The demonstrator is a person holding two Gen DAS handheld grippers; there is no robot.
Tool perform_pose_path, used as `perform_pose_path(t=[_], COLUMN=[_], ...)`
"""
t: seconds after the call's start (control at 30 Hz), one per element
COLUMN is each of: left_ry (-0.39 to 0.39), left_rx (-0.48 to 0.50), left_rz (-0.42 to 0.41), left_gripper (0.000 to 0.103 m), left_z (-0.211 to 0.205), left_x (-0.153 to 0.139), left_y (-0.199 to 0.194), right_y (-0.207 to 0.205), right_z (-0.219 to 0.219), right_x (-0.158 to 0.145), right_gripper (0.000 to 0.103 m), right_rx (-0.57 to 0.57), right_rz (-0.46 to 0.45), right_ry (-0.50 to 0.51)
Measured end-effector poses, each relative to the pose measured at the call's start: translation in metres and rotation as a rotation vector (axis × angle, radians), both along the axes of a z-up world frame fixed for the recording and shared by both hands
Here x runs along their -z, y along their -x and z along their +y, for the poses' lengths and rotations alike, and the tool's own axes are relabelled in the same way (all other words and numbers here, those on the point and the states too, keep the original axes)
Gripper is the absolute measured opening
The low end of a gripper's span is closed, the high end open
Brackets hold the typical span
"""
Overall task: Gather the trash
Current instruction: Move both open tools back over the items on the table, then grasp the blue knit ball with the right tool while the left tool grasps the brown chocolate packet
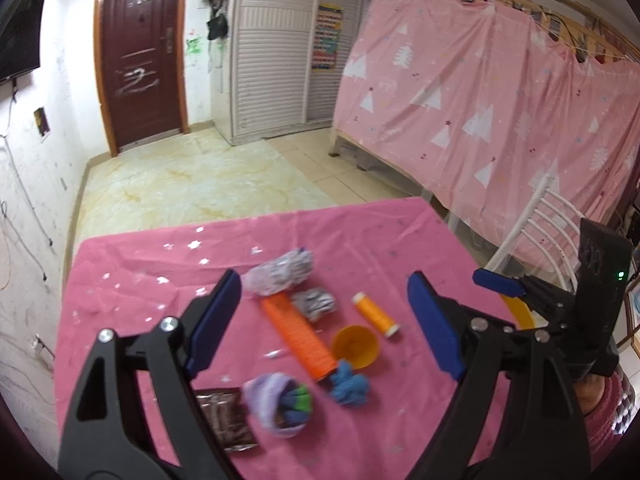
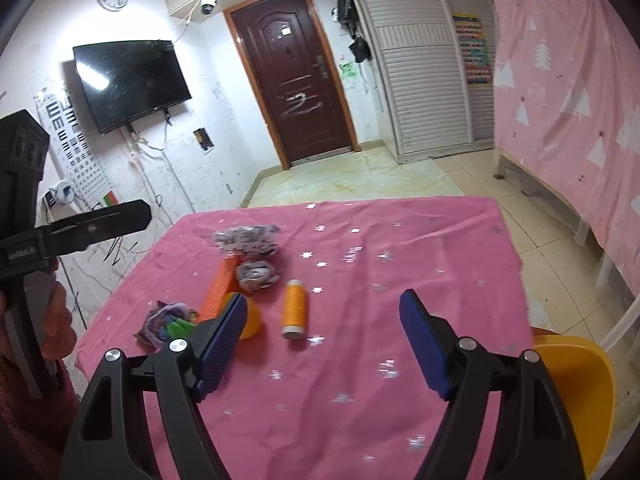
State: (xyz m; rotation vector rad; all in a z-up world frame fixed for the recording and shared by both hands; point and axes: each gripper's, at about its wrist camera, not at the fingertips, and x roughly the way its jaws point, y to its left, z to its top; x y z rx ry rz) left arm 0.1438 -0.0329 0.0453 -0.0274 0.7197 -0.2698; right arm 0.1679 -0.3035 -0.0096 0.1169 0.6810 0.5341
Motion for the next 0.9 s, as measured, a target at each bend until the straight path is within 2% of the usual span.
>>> perform_pose_path(t=[0.13, 0.43, 0.6, 0.8, 0.9], left_ry=[-0.012, -0.061, -0.051, -0.092, -0.124], left_rx=[-0.030, -0.060, -0.059, -0.018, 0.008], left_rz=[0.015, 0.094, 0.119, 0.134, 0.133], left_gripper=[0.082, 0.082, 0.082, 0.082, 0.081], left_z=[0.022, 0.063, 0.068, 0.061, 0.056], left_x=[0.008, 0.039, 0.052, 0.070, 0.077], left_y=[0.004, 0.019, 0.025, 0.035, 0.038], right_y=[0.007, 0.028, 0.035, 0.033, 0.033], right_z=[0.021, 0.068, 0.087, 0.101, 0.109], right_x=[0.000, 0.003, 0.008, 0.018, 0.024], right_gripper=[0.077, 0.077, 0.077, 0.077, 0.070], right_rx=[-0.053, -0.177, -0.200, -0.217, -0.221], right_rz=[0.004, 0.000, -0.007, 0.011, 0.018], right_ry=[0.010, 0.052, 0.109, 0.143, 0.176])
